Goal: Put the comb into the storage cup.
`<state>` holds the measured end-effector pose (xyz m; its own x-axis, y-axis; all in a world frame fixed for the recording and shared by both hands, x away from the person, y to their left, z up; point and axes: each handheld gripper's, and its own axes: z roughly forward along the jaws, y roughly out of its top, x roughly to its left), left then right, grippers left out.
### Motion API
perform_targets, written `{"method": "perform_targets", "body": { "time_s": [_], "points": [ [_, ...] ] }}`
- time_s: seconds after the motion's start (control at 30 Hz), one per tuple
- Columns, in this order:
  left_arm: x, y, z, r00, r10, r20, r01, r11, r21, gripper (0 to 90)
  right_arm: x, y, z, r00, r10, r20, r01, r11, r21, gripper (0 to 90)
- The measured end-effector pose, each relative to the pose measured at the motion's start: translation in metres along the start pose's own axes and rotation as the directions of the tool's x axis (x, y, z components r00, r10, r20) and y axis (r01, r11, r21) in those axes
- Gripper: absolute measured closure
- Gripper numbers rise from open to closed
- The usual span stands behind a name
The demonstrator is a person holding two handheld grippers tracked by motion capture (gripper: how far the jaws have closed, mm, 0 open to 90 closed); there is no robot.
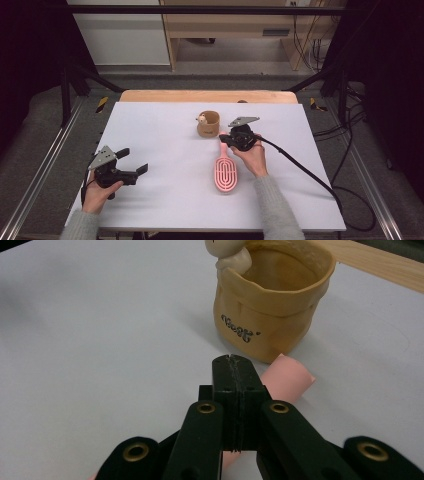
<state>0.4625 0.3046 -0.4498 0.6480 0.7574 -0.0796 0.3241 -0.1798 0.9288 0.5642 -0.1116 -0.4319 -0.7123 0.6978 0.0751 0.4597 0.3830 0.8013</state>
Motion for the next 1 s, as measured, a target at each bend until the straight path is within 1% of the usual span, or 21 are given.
{"method": "perform_targets", "body": {
  "time_s": [0.13,0.27,0.4,0.5,0.63,0.67,0.83,0.87,1.0],
  "points": [
    [0.0,0.0,0.0,1.0,-0.001,-0.001,0.001,1.0,-0.001,1.0,-0.001,-0.001,0.003,0.9998,-0.018,0.004,0.018,1.0,0.012,90.0],
    [0.0,0.0,0.0,1.0,-0.001,-0.001,0.001,1.0,-0.002,1.0,-0.001,0.001,0.007,0.9995,-0.032,-0.007,0.032,0.999,0.024,90.0],
    [0.0,0.0,0.0,1.0,-0.001,0.0,0.001,1.0,-0.001,1.0,-0.001,0.004,0.012,0.9996,-0.025,-0.015,0.025,0.999,0.046,90.0],
    [0.0,0.0,0.0,1.0,-0.001,-0.001,0.001,1.0,-0.002,1.0,-0.001,0.005,0.015,0.9995,-0.029,-0.012,0.029,0.998,0.062,90.0],
    [0.0,0.0,0.0,1.0,-0.002,0.0,0.002,1.0,-0.001,1.1,-0.003,0.005,0.019,0.9998,-0.019,-0.01,0.019,0.997,0.073,90.0],
    [0.0,0.0,0.0,1.0,-0.002,-0.001,0.002,1.0,-0.002,1.1,-0.004,0.003,0.022,0.9997,-0.022,-0.009,0.023,0.996,0.084,90.0],
    [0.0,0.0,0.0,1.0,-0.001,-0.001,0.001,1.0,0.0,1.1,-0.003,0.001,0.026,0.9998,-0.018,-0.012,0.019,0.996,0.091,90.0],
    [0.0,0.0,0.0,1.0,-0.001,-0.001,0.001,1.0,0.0,1.1,-0.003,0.0,0.027,0.9996,-0.025,-0.015,0.027,0.995,0.093,90.0],
    [0.0,0.0,0.0,1.0,0.0,0.0,0.0,1.0,0.001,1.1,-0.003,-0.001,0.03,0.9995,-0.029,-0.014,0.03,0.994,0.104,90.0]
  ]
}}
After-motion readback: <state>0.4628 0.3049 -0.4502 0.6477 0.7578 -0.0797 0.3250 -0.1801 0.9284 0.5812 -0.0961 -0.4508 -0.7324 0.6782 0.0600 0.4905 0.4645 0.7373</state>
